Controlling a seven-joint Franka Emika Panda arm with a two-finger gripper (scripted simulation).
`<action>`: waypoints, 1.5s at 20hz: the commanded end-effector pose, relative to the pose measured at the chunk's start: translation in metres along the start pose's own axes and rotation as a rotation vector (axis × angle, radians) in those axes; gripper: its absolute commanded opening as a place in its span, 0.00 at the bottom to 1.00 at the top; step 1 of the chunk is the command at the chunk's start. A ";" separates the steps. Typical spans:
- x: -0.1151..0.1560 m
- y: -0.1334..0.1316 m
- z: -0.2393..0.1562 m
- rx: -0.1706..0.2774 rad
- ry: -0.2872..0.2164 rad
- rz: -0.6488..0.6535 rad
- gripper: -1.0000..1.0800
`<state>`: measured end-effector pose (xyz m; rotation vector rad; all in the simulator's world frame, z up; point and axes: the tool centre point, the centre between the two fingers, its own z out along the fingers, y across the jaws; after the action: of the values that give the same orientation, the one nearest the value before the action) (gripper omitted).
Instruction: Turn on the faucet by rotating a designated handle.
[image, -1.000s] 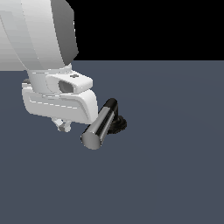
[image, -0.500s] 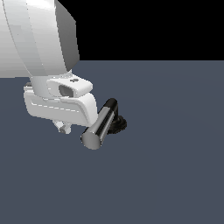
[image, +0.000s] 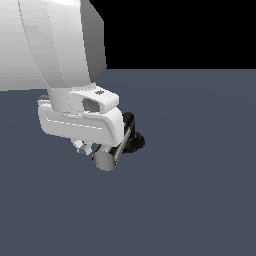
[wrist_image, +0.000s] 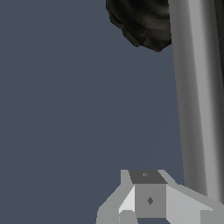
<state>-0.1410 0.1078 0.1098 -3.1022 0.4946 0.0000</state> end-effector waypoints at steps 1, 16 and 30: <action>0.001 0.010 0.000 0.000 0.000 0.000 0.00; 0.005 0.072 0.000 0.000 0.000 0.000 0.00; 0.010 0.134 0.000 0.000 0.000 0.000 0.00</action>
<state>-0.1711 -0.0058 0.1098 -3.1081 0.4543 -0.0006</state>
